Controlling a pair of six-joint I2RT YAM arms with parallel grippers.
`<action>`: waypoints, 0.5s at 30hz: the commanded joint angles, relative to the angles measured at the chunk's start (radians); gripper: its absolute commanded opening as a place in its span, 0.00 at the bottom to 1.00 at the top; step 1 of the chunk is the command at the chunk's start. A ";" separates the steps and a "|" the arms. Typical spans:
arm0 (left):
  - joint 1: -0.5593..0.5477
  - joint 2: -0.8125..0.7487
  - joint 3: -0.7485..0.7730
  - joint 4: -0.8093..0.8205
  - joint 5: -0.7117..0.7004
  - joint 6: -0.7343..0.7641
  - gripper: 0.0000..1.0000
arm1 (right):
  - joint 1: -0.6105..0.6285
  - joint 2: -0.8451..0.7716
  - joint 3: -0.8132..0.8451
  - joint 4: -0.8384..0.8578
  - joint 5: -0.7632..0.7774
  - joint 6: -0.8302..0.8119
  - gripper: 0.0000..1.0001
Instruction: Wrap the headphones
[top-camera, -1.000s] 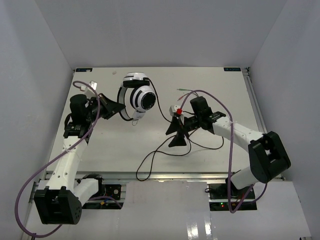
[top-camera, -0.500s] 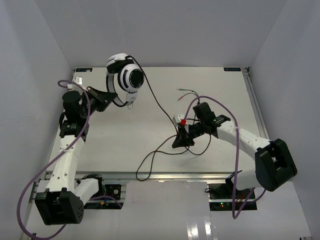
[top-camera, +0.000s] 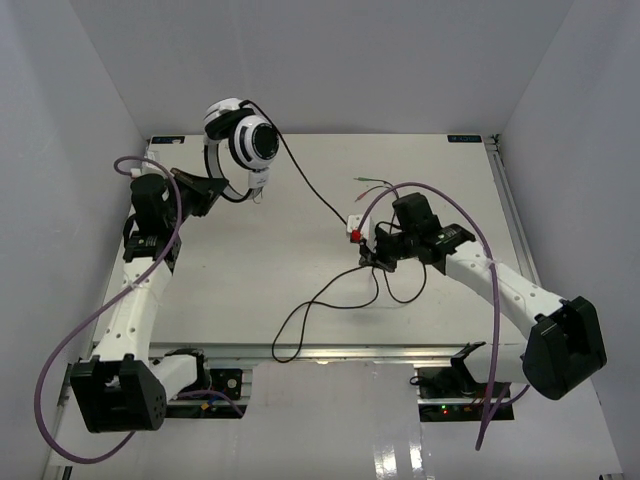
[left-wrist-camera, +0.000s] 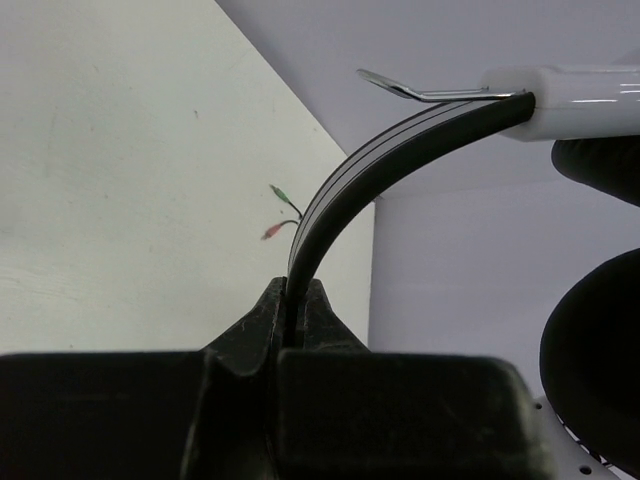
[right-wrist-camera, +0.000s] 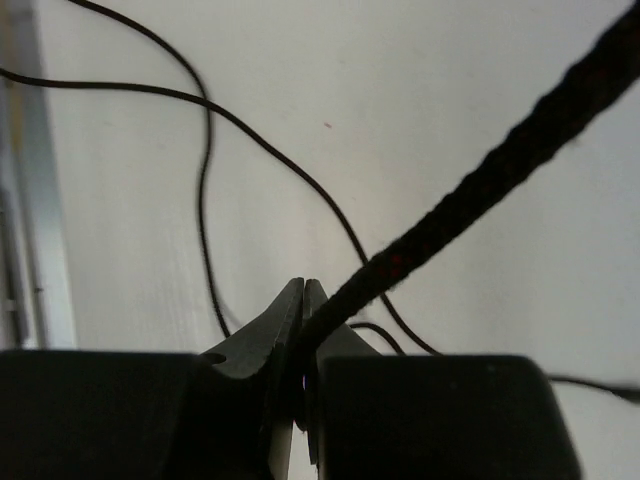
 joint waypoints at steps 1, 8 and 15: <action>-0.068 0.096 0.135 0.007 -0.098 0.130 0.00 | 0.023 0.001 0.085 -0.053 0.446 -0.076 0.08; -0.295 0.375 0.306 -0.161 -0.393 0.469 0.00 | 0.044 -0.046 0.067 0.055 0.880 -0.338 0.08; -0.445 0.584 0.351 -0.194 -0.521 0.634 0.00 | 0.046 -0.098 0.103 0.071 0.911 -0.404 0.08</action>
